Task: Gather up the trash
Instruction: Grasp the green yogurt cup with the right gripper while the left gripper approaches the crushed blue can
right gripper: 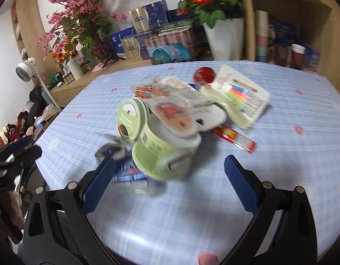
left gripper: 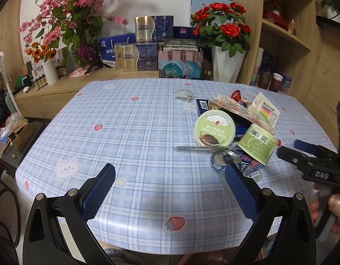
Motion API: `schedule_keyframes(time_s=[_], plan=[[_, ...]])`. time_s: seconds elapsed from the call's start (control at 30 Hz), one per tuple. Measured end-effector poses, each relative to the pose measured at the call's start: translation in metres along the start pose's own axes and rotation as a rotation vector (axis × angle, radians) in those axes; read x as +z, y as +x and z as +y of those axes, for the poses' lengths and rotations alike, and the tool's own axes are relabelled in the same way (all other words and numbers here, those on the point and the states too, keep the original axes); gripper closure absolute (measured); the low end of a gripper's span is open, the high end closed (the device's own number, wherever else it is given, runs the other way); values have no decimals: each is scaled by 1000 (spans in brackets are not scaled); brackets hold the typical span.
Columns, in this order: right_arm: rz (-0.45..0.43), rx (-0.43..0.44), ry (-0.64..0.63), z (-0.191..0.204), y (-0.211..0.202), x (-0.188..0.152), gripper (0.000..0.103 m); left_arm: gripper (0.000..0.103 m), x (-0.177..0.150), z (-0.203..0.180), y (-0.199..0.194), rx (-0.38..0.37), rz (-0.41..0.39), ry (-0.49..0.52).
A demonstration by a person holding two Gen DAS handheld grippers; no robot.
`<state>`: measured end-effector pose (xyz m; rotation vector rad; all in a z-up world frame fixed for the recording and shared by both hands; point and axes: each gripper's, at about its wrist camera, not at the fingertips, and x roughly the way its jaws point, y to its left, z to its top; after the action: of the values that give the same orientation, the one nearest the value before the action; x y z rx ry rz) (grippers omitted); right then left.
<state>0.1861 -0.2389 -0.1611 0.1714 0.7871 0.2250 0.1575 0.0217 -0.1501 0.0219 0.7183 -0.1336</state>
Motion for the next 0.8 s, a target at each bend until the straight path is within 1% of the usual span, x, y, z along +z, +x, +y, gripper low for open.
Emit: schedule_keyframes(time_s=[0.1,0.23,0.27,0.3,0.33,0.37,0.43,0.5,0.67,0.8], plan=[[11,14,27,1,23,10,6,9,0,4,8,-1,8,-4],[25,38,98,-7,48,22,6,11,-4,7,16,-9,22,-11],[35,51,117,-9,53,24,7,13,-5,8,17,-15,27,-13],[45,59,128,-11,57,25,21,13,-6,7,19,-20,30,-13],[69,66,140,-12,60,26,26,14,-6,8,20,-26,33,-13],[84,72,149,-13,62,26,26,15,-7,7,20,-33,35,-13],[84,91,169,-15,57,23,27,15,-8,4,22,-43,36,-10],[87,88,167,-17,51,20,27,16,-9,0,23,-54,39,-3],[91,60,156,-22,34,6,27,16,-11,-14,26,-76,57,17],[85,23,133,-27,20,-5,27,16,-13,-26,31,-114,76,20]])
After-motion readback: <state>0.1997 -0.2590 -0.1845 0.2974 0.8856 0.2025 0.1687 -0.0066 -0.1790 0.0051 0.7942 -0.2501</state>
